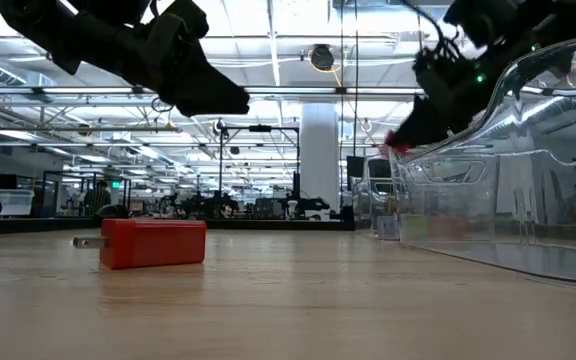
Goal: Pick & Place Office items
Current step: Put the pink charger adapter into the top transparent bin
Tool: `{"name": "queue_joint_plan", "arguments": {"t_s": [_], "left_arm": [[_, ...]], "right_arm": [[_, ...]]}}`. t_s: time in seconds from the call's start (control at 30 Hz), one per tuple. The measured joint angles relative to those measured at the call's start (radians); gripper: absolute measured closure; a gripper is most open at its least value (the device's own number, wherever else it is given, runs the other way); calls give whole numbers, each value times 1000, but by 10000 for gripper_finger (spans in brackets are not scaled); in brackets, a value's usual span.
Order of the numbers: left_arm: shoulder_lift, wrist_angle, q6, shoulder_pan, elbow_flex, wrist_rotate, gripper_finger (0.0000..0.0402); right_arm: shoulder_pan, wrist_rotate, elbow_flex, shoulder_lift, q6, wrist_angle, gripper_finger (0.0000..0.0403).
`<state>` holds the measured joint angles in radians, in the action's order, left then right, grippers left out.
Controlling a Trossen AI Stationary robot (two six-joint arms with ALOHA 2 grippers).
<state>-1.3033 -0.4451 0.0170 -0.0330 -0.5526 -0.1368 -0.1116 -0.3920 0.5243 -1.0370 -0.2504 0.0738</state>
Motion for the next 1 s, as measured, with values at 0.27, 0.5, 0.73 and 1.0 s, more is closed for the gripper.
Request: {"name": "queue_joint_plan", "arguments": {"t_s": [0.27, 0.5, 0.73, 1.0], "left_arm": [[0, -4, 0, 0, 0, 0, 165], [0, -1, 0, 0, 0, 0, 173], [0, -1, -4, 0, 0, 0, 188], [0, -1, -8, 0, 0, 0, 203]], "right_arm": [[-73, 89, 0, -27, -86, -101, 253], [-85, 106, 0, -27, -97, -96, 242], [-85, 107, 0, -27, -97, -93, 239], [-84, 106, 0, -27, -97, -93, 222]]}}
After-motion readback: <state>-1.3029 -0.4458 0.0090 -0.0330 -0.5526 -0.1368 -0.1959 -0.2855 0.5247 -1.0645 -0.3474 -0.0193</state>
